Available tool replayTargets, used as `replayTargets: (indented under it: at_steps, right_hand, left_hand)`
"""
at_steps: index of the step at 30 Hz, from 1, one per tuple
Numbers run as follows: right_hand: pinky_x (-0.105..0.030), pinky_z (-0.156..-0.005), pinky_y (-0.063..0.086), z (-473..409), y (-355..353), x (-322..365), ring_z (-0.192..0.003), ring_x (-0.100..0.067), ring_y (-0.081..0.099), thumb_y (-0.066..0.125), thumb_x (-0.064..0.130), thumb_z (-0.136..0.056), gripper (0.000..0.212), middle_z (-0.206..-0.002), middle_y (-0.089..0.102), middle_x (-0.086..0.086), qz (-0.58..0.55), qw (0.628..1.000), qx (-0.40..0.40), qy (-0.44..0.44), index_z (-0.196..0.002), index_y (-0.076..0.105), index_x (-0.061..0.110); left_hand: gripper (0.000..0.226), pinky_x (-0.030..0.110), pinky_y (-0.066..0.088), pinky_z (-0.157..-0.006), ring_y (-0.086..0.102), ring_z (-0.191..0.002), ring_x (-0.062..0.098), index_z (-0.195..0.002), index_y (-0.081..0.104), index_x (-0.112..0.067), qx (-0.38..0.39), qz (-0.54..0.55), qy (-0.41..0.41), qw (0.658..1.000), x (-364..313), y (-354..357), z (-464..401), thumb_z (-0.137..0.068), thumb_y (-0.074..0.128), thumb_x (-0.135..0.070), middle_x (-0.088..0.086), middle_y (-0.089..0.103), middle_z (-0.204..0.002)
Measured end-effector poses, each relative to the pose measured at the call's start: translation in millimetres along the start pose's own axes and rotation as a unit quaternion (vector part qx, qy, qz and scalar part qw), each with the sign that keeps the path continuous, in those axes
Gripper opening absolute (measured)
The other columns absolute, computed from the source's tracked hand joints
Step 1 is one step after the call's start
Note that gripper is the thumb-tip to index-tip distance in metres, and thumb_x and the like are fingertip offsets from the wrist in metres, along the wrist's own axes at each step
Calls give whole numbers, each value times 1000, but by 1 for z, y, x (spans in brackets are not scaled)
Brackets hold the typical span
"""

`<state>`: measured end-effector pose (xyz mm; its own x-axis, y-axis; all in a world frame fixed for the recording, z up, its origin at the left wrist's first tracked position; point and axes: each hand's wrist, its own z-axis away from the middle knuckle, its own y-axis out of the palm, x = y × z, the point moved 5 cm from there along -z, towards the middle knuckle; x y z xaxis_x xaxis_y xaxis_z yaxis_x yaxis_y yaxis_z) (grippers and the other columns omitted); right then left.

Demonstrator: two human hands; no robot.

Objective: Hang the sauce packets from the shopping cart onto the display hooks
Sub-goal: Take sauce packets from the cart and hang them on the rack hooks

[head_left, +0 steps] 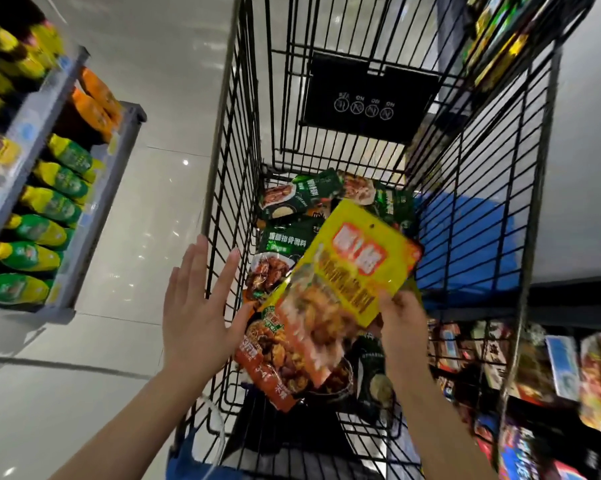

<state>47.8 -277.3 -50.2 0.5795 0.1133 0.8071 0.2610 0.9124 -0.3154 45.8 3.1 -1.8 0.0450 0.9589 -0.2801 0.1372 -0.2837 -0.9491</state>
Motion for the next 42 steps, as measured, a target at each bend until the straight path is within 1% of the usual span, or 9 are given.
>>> replayTargets:
  at_steps: [2, 5, 9, 13, 18, 25, 29, 35, 42]
  right_hand:
    - [-59, -79, 48, -1, 11, -48, -84, -43, 58, 55, 32, -92, 23, -93, 61, -27, 81, 993, 34, 77, -77, 56, 14]
    - [-32, -75, 41, -10, 12, -62, -95, -26, 58, 56, 25, -92, 5, -99, 62, -5, 207, 977, 11, 43, -92, 58, 20]
    - [-40, -98, 39, -49, 20, -35, -120, -26, 47, 60, 32, -89, 43, -129, 52, -8, 335, 939, -13, -77, -126, 50, 12]
    - [-39, -94, 43, -78, 52, -29, -118, -27, 51, 55, 58, -84, 65, -132, 53, -8, 463, 867, 182, 22, -130, 48, 12]
    - [-34, -81, 45, -57, 63, -34, -108, -25, 57, 66, 35, -84, 57, -125, 56, -6, 431, 882, 190, 7, -132, 42, 16]
    - [-37, -98, 41, -125, 95, 11, -121, -25, 49, 59, 34, -90, 56, -136, 50, -7, 304, 941, 139, -55, -138, 38, 17]
    - [-30, -89, 40, -197, 140, 45, -117, -27, 51, 57, 33, -92, 50, -130, 53, -8, 176, 983, 47, -15, -134, 41, 11]
    - [-28, -79, 45, -241, 173, 38, -110, -26, 58, 50, 10, -92, 30, -123, 60, -7, 110, 989, -91, 46, -123, 51, 11]
    - [-17, -71, 43, -180, 132, 90, -87, -8, 56, 53, 8, -92, 23, -97, 61, 7, 103, 978, -101, -154, -113, 59, 12]
  left_hand:
    - [69, 50, 25, -112, 17, -143, 31, -144, 37, -20, -9, 0, 4, 1000, 0, 1, 0, -81, 57, -42, 17, 16, -155]
    - [69, 50, 26, -111, 19, -142, 33, -143, 38, -19, -14, -3, 8, 1000, 1, 2, 0, -82, 59, -41, 18, 18, -154]
    - [67, 50, 26, -111, 18, -143, 33, -143, 37, -19, -11, -5, 6, 1000, 1, 2, -1, -83, 56, -42, 18, 17, -155]
    - [68, 53, 28, -110, 17, -143, 31, -143, 38, -18, -3, 3, -1, 1000, -1, 2, 0, -82, 59, -40, 18, 17, -155]
    - [68, 52, 27, -110, 17, -143, 32, -143, 39, -17, -3, 5, 5, 1000, -1, 1, 0, -82, 60, -40, 19, 17, -154]
    - [66, 55, 30, -108, 20, -142, 34, -141, 41, -18, 1, -11, 0, 1000, -3, 0, 0, -82, 60, -40, 19, 18, -154]
    - [66, 53, 31, -107, 22, -142, 32, -141, 38, -21, -12, -3, 0, 1000, -2, 2, 0, -82, 58, -41, 15, 18, -155]
    - [65, 53, 29, -108, 23, -142, 31, -140, 38, -20, -8, -23, -12, 1000, 1, 4, -1, -82, 59, -41, 16, 19, -155]
    - [68, 55, 28, -108, 23, -142, 32, -141, 39, -19, -13, -26, -7, 1000, -1, 3, 2, -80, 63, -39, 17, 19, -154]
